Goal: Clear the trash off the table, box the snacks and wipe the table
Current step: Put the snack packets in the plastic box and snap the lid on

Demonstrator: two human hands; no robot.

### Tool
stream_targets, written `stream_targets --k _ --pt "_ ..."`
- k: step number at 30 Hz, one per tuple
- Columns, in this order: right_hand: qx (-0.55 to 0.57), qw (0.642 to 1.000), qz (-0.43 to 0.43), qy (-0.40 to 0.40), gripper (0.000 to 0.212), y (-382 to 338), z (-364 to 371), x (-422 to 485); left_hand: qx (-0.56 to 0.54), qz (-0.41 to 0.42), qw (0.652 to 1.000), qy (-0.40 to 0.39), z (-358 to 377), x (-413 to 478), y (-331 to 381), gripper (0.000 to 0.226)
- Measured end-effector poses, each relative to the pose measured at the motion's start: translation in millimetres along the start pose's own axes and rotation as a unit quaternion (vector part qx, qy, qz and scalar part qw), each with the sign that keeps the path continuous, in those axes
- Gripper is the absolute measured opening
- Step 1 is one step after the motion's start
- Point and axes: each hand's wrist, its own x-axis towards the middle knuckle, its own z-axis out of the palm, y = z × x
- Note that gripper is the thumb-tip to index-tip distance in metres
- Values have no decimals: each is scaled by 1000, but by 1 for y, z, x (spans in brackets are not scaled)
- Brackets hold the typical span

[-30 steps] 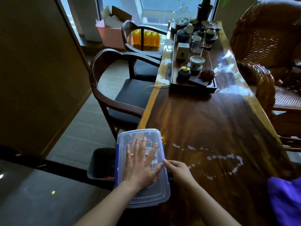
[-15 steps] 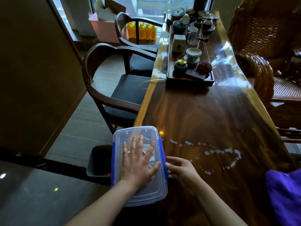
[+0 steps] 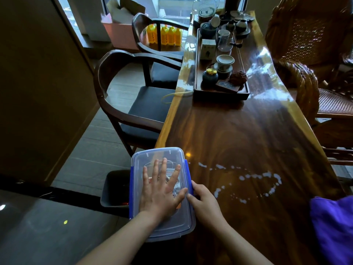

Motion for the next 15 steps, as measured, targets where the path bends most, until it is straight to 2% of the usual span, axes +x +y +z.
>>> stream_targets --k 5,7,12,15 --pt "-188 980 -65 -2 27 -9 -5 2 -5 2 1000 -8 0 1 3 74" --pt "-224 972 -72 12 25 -11 -3 4 -2 4 1000 -14 0 1 3 75" --pt "-199 978 -58 8 26 -17 -9 1 -3 6 1000 -20 -3 0 4 75" --pt "-143 988 -19 -58 49 -22 -15 13 -12 4 1000 -13 -3 2 1 75"
